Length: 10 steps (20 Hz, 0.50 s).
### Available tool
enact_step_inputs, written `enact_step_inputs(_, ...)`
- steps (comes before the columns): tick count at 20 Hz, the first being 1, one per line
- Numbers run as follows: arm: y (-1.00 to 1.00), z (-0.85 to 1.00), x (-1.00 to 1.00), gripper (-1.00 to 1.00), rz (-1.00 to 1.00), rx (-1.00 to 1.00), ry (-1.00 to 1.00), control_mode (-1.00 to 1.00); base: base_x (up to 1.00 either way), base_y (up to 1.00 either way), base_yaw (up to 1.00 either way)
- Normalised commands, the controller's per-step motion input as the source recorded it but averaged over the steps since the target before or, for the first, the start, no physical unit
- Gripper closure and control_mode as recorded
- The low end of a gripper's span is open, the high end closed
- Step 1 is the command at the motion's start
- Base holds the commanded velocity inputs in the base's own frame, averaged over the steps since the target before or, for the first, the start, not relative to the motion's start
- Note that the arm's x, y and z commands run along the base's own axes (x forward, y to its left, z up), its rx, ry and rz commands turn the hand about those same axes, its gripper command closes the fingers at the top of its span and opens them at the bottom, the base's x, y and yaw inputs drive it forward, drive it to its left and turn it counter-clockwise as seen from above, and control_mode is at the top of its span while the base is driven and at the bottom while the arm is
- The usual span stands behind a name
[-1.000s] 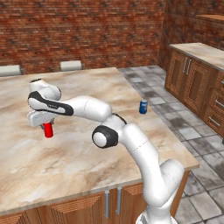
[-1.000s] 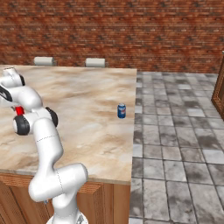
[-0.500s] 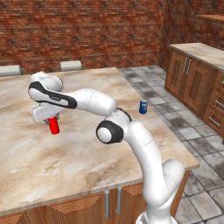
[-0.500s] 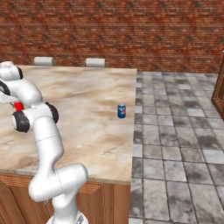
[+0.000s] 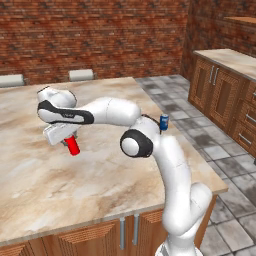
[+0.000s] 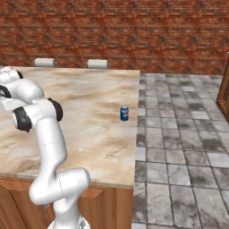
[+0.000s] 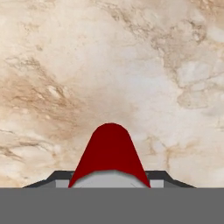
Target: Four empty soda cans are scattered around the kitchen. Gather all the cans and cluster them next to the stove for recycling.
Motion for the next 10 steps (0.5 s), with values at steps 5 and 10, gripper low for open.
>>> enact_step_inputs(5,-0.61,0.17,-0.25,1.0,0.0,0.0,-0.08,-1.0,0.0,0.0,0.0)
enact_step_inputs(10,-0.57,0.46,-0.13,1.0,-0.01,0.04,-0.05,-1.0,0.0,0.0,0.0)
